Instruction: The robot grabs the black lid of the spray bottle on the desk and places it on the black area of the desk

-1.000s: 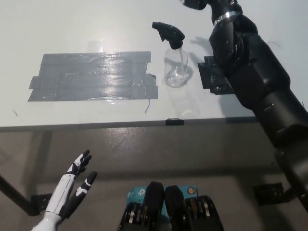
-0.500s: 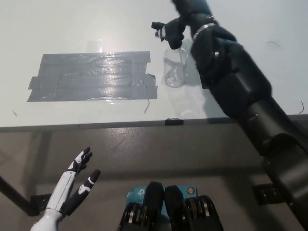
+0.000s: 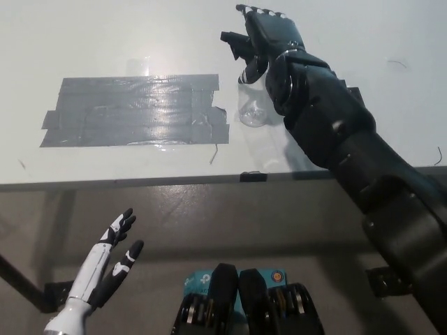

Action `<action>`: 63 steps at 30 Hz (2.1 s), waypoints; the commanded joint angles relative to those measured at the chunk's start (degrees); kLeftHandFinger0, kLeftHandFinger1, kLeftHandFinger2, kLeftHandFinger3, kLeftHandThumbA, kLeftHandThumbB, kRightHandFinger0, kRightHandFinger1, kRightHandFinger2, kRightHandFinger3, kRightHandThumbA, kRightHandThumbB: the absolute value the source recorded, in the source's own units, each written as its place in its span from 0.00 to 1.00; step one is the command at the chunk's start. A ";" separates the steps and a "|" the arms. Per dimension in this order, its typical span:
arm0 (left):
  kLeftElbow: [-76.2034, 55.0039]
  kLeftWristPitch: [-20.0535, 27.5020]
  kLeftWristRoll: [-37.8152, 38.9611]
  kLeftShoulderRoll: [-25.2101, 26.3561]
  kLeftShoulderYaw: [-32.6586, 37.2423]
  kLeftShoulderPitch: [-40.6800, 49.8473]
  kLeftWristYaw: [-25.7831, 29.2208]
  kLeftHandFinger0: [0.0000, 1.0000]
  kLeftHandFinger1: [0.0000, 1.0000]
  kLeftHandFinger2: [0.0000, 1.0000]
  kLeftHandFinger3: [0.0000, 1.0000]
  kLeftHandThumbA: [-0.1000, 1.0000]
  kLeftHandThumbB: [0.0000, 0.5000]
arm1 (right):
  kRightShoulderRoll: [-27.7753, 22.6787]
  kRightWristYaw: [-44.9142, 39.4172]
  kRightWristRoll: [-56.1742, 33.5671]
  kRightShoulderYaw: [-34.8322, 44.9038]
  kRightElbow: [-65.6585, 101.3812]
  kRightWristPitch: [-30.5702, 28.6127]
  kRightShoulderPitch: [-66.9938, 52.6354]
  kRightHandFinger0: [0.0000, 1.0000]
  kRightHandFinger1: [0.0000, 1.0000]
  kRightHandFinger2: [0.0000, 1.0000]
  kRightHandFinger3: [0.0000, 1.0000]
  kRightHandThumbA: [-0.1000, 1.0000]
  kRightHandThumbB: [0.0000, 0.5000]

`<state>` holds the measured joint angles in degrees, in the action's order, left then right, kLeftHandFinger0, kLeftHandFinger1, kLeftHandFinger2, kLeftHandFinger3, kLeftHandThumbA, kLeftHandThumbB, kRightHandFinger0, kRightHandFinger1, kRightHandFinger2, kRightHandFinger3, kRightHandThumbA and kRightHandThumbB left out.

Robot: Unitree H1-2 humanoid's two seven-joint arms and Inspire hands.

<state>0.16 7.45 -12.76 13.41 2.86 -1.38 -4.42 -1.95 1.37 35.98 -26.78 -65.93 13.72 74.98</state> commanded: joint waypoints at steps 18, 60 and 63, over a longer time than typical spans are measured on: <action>-1.49 1.26 -0.77 1.43 0.71 -1.01 -0.86 1.00 1.00 1.00 1.00 0.89 0.34 | 0.83 4.78 0.23 -0.87 -0.62 0.78 4.69 1.00 1.00 1.00 1.00 1.00 1.00; -1.23 1.80 -0.53 1.80 1.41 -2.35 -1.62 1.00 1.00 1.00 1.00 0.87 0.34 | 2.02 19.01 -6.03 6.22 -8.55 -12.12 2.86 0.00 0.07 0.35 0.52 0.31 0.32; -0.72 2.44 -0.44 1.77 1.46 -2.54 -1.48 1.00 1.00 1.00 1.00 0.87 0.33 | 2.21 18.95 -6.36 6.50 -8.22 -12.25 3.21 0.00 0.02 0.31 0.43 0.35 0.32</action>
<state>0.15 7.66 -13.62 14.07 4.15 -3.13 -5.23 0.07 16.49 30.82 -21.01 -74.98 4.55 74.85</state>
